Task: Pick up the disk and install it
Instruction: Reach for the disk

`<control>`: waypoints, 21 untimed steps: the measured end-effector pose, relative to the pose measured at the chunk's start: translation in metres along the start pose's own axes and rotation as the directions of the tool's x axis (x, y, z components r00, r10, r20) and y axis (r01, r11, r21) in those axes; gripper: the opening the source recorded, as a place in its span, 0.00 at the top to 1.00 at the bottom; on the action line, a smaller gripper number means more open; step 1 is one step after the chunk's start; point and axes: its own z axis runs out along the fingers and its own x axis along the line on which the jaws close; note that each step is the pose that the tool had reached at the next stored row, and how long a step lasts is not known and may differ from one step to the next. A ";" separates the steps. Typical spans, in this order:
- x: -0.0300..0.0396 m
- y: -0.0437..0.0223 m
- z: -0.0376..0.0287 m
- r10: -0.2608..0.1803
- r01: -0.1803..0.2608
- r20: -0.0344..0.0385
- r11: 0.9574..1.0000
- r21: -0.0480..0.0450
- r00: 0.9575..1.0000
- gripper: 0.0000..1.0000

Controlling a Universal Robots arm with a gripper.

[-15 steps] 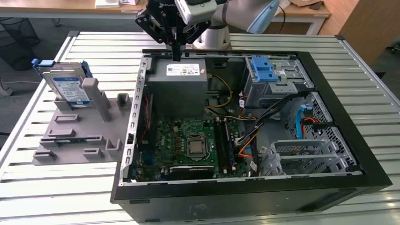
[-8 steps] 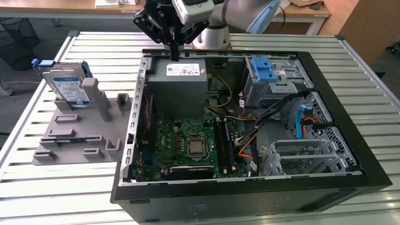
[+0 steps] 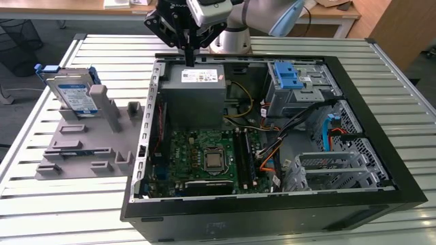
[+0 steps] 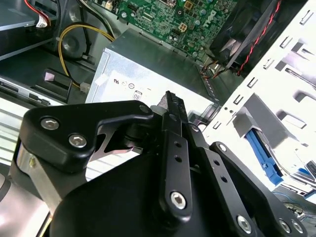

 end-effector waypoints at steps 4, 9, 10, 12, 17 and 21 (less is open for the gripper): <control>0.0001 0.0000 0.0000 0.000 0.000 0.000 1.000 0.000 1.000 0.89; 0.0012 -0.0001 0.0000 0.000 0.000 0.000 1.000 0.000 1.000 0.89; 0.0015 -0.0001 0.0000 0.000 0.000 0.000 1.000 0.000 1.000 0.89; 0.0019 -0.0002 0.0000 0.000 0.000 0.000 1.000 0.000 1.000 0.89; 0.0024 -0.0002 -0.0001 0.000 0.000 0.000 1.000 0.000 1.000 0.89; 0.0039 -0.0003 0.0000 0.000 0.000 0.000 1.000 0.000 1.000 0.89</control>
